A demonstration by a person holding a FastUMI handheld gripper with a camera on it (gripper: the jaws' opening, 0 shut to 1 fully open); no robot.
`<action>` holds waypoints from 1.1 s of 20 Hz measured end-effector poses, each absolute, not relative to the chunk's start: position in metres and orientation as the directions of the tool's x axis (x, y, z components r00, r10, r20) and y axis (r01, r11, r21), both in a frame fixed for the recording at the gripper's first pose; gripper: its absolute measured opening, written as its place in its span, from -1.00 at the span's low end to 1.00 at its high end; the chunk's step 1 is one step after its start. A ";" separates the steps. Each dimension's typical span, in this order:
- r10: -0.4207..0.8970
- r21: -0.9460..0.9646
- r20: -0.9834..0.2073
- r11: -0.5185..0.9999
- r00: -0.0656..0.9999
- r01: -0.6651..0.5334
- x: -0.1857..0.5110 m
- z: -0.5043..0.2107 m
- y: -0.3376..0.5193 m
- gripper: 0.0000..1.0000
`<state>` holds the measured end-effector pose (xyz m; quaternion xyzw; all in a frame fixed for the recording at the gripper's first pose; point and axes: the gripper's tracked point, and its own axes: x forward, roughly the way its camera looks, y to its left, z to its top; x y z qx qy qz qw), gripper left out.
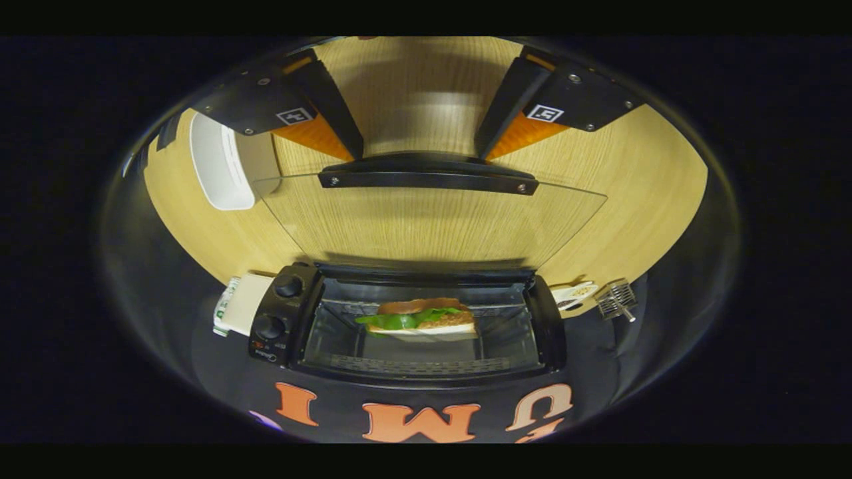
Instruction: Open the toaster oven, put the food inside, and close the toaster oven door.
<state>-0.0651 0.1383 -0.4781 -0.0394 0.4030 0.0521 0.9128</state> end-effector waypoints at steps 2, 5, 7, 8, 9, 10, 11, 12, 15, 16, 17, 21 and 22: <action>0.085 0.001 -0.725 0.992 0.684 -0.123 -0.059 -0.464 0.140 1.00; 0.092 0.001 -0.675 0.992 0.732 -0.125 -0.043 -0.429 0.141 1.00; 0.085 -0.011 -0.643 0.993 0.761 -0.120 -0.027 -0.408 0.139 1.00; 0.085 -0.009 -0.629 0.993 0.773 -0.116 -0.017 -0.399 0.140 1.00; 0.086 0.001 -0.616 0.994 0.783 -0.109 -0.009 -0.391 0.142 1.00; 0.088 0.012 -0.606 0.995 0.791 -0.102 -0.002 -0.383 0.143 1.00; 0.090 0.020 -0.597 0.995 0.797 -0.097 0.007 -0.378 0.144 1.00; 0.091 0.026 -0.592 0.995 0.801 -0.094 0.014 -0.374 0.145 1.00; 0.095 0.041 -0.572 0.995 0.815 -0.087 0.036 -0.362 0.146 1.00; 0.096 0.045 -0.564 0.995 0.820 -0.085 0.042 -0.359 0.146 1.00; 0.095 0.048 -0.558 0.995 0.825 -0.083 0.050 -0.357 0.146 1.00; 0.087 0.061 -0.527 0.996 0.845 -0.064 0.077 -0.359 0.146 1.00; 0.080 0.064 -0.525 0.996 0.847 -0.054 0.083 -0.361 0.145 1.00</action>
